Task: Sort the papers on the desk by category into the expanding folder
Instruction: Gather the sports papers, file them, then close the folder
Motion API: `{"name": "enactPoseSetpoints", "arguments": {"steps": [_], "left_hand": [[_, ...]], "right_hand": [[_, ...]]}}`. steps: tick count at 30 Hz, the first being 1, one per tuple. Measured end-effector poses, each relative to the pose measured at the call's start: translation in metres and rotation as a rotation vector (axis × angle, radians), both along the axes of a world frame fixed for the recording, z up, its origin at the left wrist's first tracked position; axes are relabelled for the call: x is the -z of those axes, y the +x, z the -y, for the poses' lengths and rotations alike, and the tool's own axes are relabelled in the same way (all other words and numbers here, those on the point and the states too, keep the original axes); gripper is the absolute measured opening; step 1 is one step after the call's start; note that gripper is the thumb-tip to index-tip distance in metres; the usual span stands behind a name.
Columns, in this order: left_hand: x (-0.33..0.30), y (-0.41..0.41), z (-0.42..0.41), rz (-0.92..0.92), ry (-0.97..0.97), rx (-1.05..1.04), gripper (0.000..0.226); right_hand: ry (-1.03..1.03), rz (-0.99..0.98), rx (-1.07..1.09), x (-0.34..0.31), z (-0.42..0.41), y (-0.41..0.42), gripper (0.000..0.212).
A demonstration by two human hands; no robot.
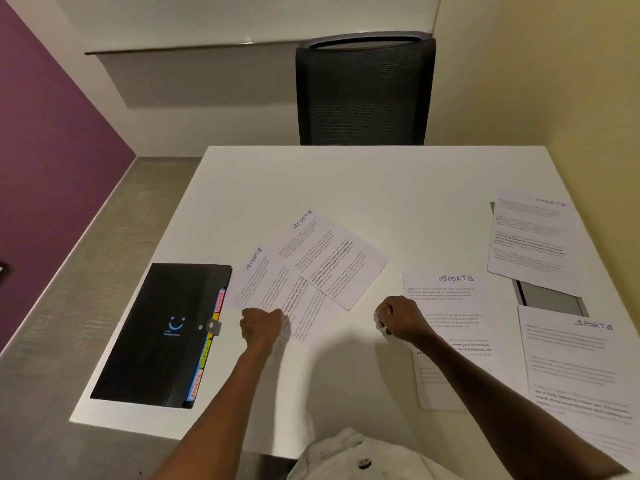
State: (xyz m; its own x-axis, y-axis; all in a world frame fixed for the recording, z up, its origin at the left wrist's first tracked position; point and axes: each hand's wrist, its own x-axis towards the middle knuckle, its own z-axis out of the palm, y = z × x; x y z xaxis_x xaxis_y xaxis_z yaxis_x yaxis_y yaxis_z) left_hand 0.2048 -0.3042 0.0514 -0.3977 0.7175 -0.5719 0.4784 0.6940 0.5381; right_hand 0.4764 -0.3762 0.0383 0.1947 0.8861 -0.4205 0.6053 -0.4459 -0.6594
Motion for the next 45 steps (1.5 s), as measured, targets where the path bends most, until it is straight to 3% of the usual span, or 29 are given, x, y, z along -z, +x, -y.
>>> {"name": "enactPoseSetpoints", "arguments": {"steps": [5,9,12,16,19,28,33,36,38,40,42,45], "left_hand": [[0.011,0.008,-0.02,-0.046,-0.123,-0.076,0.088],[0.023,0.016,-0.032,-0.098,-0.168,-0.091,0.098],[0.031,0.02,-0.039,-0.152,-0.202,-0.055,0.106],[0.04,0.028,-0.052,-0.038,-0.165,-0.148,0.108],[0.042,0.029,-0.052,-0.055,-0.189,-0.163,0.115],[0.052,0.009,-0.038,-0.225,-0.008,0.192,0.092],[0.049,-0.001,-0.031,-0.226,-0.115,0.172,0.095],[0.049,-0.003,-0.028,-0.136,-0.128,0.09,0.099],[0.051,-0.009,-0.026,-0.079,-0.099,0.077,0.084],[0.054,-0.018,-0.022,-0.012,-0.017,0.082,0.054],[0.045,-0.026,-0.016,0.066,0.09,0.044,0.034],[0.029,-0.038,-0.014,0.175,0.21,0.024,0.031]], "right_hand": [[-0.024,0.047,0.034,0.006,-0.031,0.0,0.022],[-0.002,0.18,0.121,0.01,-0.059,0.002,0.007],[0.013,0.257,0.135,0.009,-0.085,0.006,0.025],[-0.015,0.318,0.108,0.01,-0.117,0.009,0.044],[-0.037,0.333,0.117,0.013,-0.139,0.007,0.057],[-0.173,0.43,0.054,0.035,-0.175,-0.003,0.092],[-0.226,0.503,-0.013,0.041,-0.175,0.004,0.089],[-0.276,0.437,-0.023,0.041,-0.173,0.016,0.068],[-0.253,0.35,0.003,0.038,-0.168,0.025,0.046],[-0.142,0.248,0.062,0.034,-0.16,0.035,0.029],[0.0,0.15,0.169,0.022,-0.148,0.042,0.022],[0.139,-0.045,0.318,-0.008,-0.128,0.049,0.024]]}}
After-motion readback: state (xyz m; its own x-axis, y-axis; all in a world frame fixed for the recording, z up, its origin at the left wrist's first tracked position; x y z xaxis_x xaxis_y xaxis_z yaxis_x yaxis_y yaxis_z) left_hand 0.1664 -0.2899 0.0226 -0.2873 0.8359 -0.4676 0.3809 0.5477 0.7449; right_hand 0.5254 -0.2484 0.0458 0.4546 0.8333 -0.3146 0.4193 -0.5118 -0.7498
